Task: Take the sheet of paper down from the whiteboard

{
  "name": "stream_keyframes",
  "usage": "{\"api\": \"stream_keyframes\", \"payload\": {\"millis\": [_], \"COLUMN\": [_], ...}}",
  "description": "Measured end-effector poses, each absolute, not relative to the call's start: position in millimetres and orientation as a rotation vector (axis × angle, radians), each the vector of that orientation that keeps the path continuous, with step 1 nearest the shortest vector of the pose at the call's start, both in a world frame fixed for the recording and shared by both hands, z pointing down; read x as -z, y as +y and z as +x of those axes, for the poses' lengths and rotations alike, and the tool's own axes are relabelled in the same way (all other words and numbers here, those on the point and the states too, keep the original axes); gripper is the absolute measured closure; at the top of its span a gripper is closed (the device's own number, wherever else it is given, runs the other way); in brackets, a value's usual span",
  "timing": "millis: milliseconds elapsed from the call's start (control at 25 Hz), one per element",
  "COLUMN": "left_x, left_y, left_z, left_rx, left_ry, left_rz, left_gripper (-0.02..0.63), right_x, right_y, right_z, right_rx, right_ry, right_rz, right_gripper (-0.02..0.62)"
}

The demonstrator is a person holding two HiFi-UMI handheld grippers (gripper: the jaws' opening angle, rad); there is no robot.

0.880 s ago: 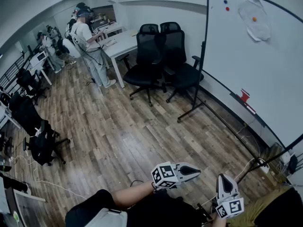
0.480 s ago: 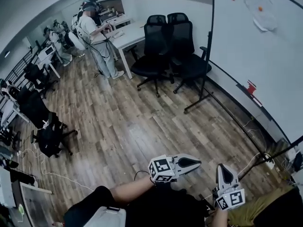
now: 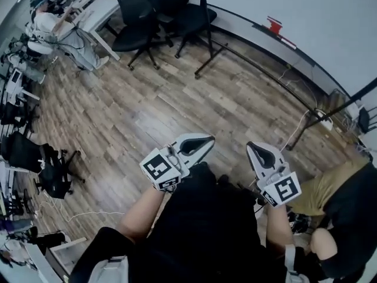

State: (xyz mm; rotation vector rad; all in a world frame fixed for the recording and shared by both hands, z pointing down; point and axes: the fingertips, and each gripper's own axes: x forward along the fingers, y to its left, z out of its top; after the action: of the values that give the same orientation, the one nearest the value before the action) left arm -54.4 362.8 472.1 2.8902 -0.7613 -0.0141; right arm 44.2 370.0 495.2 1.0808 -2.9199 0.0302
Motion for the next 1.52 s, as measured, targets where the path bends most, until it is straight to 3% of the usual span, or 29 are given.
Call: {"api": "stream_keyframes", "payload": {"millis": [440, 1080, 1520], "left_x": [-498, -513, -526], "left_y": [304, 110, 19], "left_z": [-53, -94, -20], "left_rx": [0.070, 0.206, 0.182], "left_ry": [-0.700, -0.624, -0.464], "left_rz": [2.760, 2.722, 2.728], "left_gripper": [0.595, 0.595, 0.595], "right_x": [-517, -509, -517], "right_y": [330, 141, 57], "right_z": [59, 23, 88], "right_rx": [-0.173, -0.212, -0.228], "right_ry": [-2.802, -2.694, -2.624], "right_rz": [1.097, 1.143, 1.295], "right_gripper": [0.577, 0.577, 0.577]}}
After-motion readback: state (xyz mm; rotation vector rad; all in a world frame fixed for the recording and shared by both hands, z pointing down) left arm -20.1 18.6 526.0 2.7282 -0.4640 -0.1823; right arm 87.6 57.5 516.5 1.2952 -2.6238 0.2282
